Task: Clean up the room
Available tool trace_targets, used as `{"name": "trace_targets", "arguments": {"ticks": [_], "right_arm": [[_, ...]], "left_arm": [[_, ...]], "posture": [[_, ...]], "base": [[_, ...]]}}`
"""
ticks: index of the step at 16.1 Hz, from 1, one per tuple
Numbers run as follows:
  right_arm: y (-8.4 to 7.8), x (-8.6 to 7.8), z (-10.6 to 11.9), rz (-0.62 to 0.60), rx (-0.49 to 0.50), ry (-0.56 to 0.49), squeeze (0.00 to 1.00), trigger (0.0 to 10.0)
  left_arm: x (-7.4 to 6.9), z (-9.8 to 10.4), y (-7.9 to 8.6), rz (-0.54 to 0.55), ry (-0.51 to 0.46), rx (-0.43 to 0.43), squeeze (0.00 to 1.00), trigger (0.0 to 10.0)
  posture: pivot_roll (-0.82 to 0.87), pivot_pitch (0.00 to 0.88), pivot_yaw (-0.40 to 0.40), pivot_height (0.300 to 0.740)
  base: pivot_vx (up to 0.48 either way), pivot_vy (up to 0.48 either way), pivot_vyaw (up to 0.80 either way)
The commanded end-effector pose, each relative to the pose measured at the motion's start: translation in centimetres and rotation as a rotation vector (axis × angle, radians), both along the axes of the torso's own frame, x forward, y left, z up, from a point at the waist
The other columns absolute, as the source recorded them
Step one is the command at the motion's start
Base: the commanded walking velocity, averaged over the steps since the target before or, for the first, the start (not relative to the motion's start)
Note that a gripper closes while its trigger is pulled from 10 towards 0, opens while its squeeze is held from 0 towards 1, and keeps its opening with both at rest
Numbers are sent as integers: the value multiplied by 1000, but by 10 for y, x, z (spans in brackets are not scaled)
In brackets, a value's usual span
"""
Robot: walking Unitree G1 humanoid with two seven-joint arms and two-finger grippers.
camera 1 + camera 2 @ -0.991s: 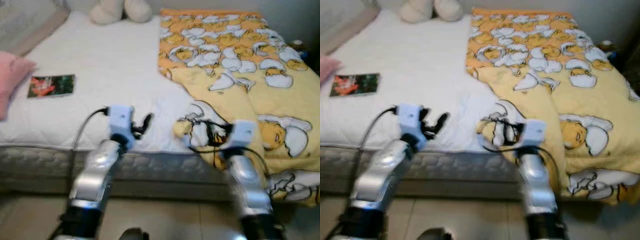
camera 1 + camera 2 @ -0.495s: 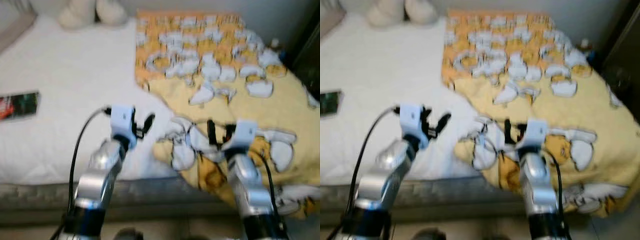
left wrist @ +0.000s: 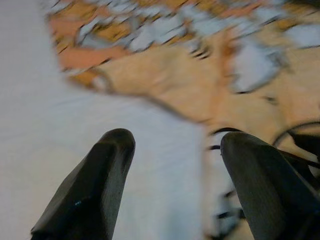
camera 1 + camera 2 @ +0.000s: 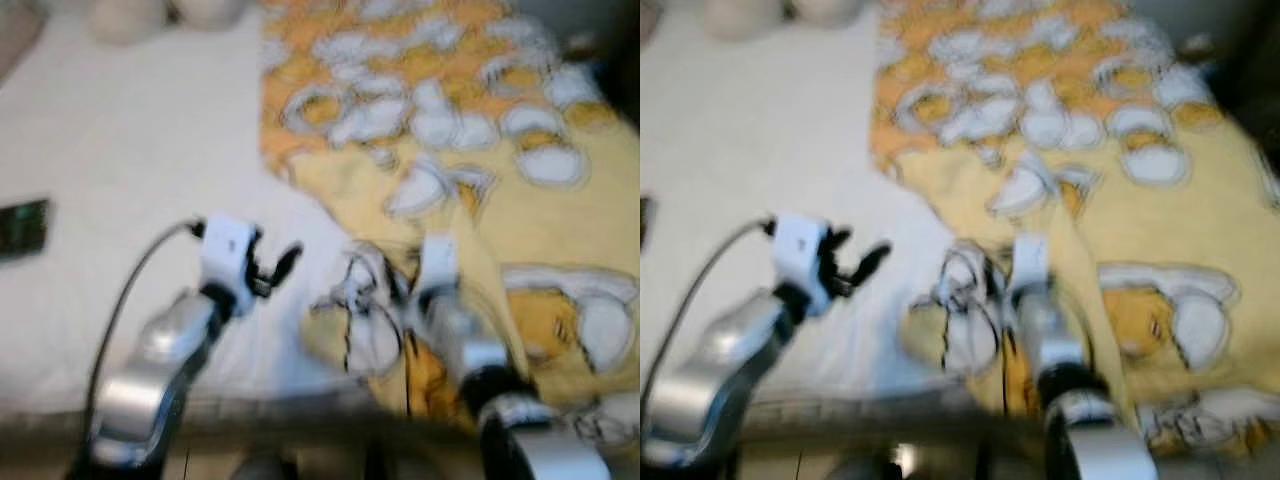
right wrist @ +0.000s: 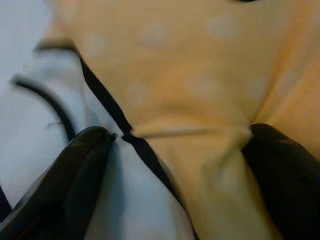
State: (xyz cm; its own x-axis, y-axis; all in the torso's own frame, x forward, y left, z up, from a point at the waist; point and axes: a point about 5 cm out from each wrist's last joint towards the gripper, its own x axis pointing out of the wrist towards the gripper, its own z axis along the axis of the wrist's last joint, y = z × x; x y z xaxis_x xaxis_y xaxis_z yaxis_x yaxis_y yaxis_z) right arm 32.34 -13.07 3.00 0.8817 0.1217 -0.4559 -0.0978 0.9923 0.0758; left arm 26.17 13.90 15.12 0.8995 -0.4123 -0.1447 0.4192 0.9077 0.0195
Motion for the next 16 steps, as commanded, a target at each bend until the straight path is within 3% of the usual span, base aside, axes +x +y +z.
{"name": "trace_targets", "arguments": {"ticks": [1, 8, 9, 10, 14, 16], "right_arm": [[10, -8, -11, 42, 1, 61, 0, 10000], [25, -16, -18, 94, 12, 26, 0, 10000], [30, -20, -20, 110, 28, 23, 0, 6588], [36, -24, -23, 133, 46, 25, 0, 0], [56, -41, -31, 218, 100, 24, 0, 0], [60, -42, -27, 243, 120, -10, 0, 0]], "left_arm": [[-6, -3, 6, 16, 28, 3, 0, 10000], [-14, -4, 5, 38, 65, -8, 0, 10000], [-14, -5, 3, 34, 66, -13, 0, 10000], [-13, -5, 3, 34, 69, -15, 0, 10000], [-11, -8, 3, 50, 106, -31, 0, 10000], [-11, -8, 3, 51, 106, -32, 0, 10000]], "posture": [[257, 284, 75, 724], [210, 267, 53, 724], [205, 266, 53, 724], [201, 263, 53, 724], [191, 250, 53, 724], [186, 246, 52, 724]], "base": [[0, 0, 0], [0, 0, 0], [0, 0, 0], [0, 0, 0], [0, 0, 0], [0, 0, 0]]}}
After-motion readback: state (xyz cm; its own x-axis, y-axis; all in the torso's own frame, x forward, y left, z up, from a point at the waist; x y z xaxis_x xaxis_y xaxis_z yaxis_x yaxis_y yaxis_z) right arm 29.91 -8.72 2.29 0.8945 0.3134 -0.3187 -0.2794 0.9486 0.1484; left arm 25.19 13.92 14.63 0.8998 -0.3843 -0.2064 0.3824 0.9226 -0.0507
